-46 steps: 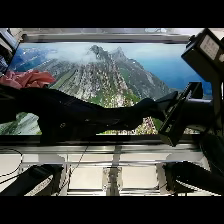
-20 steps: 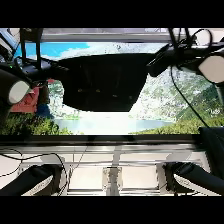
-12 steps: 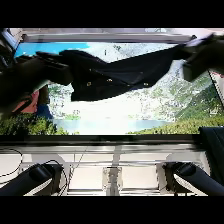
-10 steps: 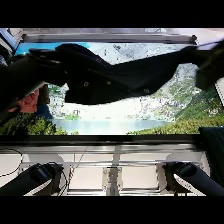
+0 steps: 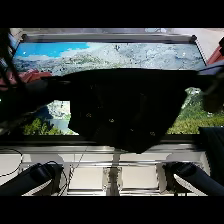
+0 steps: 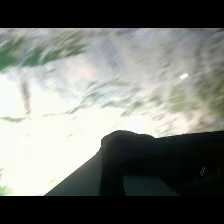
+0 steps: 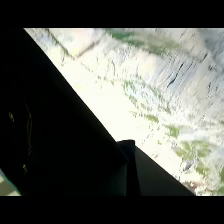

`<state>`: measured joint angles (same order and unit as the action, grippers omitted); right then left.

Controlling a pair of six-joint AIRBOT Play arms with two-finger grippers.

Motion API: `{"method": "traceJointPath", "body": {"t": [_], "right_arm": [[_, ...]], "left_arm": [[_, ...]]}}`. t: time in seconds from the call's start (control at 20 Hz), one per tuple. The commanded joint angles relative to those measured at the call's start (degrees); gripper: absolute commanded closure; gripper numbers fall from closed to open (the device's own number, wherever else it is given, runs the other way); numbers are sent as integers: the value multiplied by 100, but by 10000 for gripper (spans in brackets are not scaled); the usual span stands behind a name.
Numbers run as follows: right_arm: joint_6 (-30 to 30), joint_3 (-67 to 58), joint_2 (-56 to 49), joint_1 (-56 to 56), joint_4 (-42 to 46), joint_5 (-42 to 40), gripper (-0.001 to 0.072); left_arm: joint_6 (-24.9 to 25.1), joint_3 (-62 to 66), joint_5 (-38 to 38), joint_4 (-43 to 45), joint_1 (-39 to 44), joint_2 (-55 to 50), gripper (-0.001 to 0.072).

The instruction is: Fold the clothes and pants, and hang the long-sleeved shirts on hangers.

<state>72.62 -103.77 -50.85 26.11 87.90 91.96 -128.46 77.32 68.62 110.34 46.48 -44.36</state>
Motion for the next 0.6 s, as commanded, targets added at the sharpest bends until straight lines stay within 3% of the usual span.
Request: {"method": "traceJointPath", "body": {"t": [0.0, 0.15, 0.35, 0.55], "right_arm": [[-188, 33, -807, -4, 195, 162, 705], [-428, 33, -1670, -4, 376, -302, 705], [-476, 33, -2715, -55, 671, -1478, 704], [-168, 33, -3351, -778, 686, -2430, 704]], "left_arm": [[236, -7, 885, 575, -153, -546, 643], [579, -7, 584, 872, -514, -1202, 643], [949, -7, -549, 1012, -1034, -2138, 643], [1165, -7, -1510, 1185, -1547, -2929, 643]]}}
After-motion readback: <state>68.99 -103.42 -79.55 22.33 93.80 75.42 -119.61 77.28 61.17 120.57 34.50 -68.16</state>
